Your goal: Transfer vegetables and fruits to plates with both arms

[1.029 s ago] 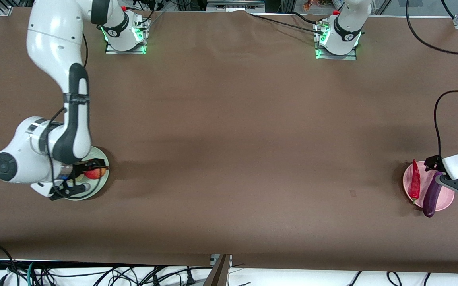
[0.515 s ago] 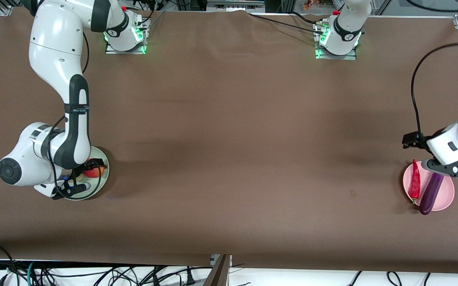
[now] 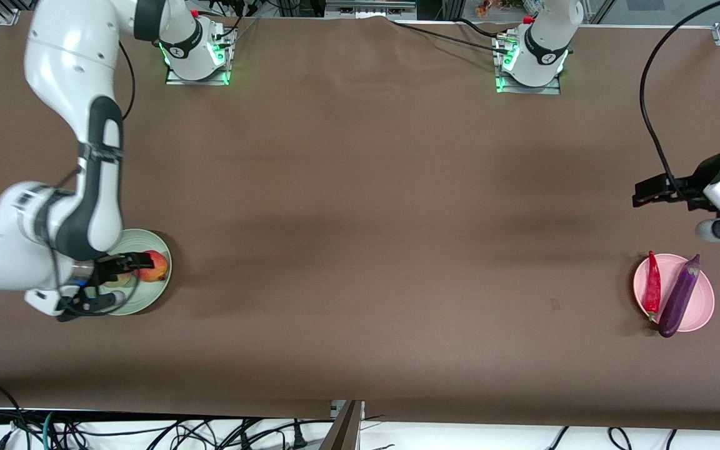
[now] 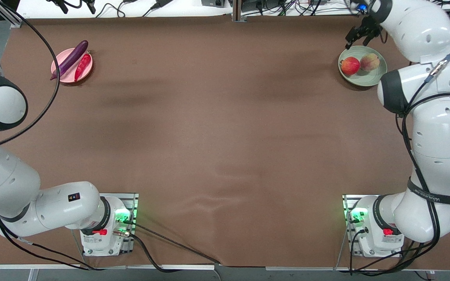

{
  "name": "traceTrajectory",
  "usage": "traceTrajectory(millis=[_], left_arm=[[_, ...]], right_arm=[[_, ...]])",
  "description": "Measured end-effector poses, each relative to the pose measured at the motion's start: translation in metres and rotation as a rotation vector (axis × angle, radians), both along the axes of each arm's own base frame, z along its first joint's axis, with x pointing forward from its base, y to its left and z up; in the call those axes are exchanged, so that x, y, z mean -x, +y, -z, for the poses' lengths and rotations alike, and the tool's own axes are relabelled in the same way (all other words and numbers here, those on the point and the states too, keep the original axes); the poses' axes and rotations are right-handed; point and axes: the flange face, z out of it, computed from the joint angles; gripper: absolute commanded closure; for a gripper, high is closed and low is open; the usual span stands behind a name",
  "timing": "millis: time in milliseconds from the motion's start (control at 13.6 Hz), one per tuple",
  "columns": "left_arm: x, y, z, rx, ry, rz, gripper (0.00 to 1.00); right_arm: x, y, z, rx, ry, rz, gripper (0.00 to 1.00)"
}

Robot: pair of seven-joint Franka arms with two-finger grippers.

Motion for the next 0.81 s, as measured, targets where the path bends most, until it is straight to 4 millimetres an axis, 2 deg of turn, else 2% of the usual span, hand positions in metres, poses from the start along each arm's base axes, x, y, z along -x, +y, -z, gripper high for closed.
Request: traceTrajectory(millis=[147,368,588,809], left_arm=[[0.021,0.003,0.002,-0.020,-0.070,-0.031,0.00],[0.055,-0.016,0.010,-0.039,-0.094,-0.012,0.00],[0.062,-0.020,0.010,-0.039,-0.097,0.034,0.00],[0.061,-0.012,0.013,-0.038,-0.090,0.037,0.00]], right_arm=[[0.003,0.005,-0.055,-0.015,0.005,0.022,0.00],[0.009,0.037,-0.104,0.015,0.030,0.152,0.00],[0.028,0.079,-0.141,0.151,0.041,0.216,0.00],[0.067,0.095,-0.186,0.237,0.024,0.248,0.00]])
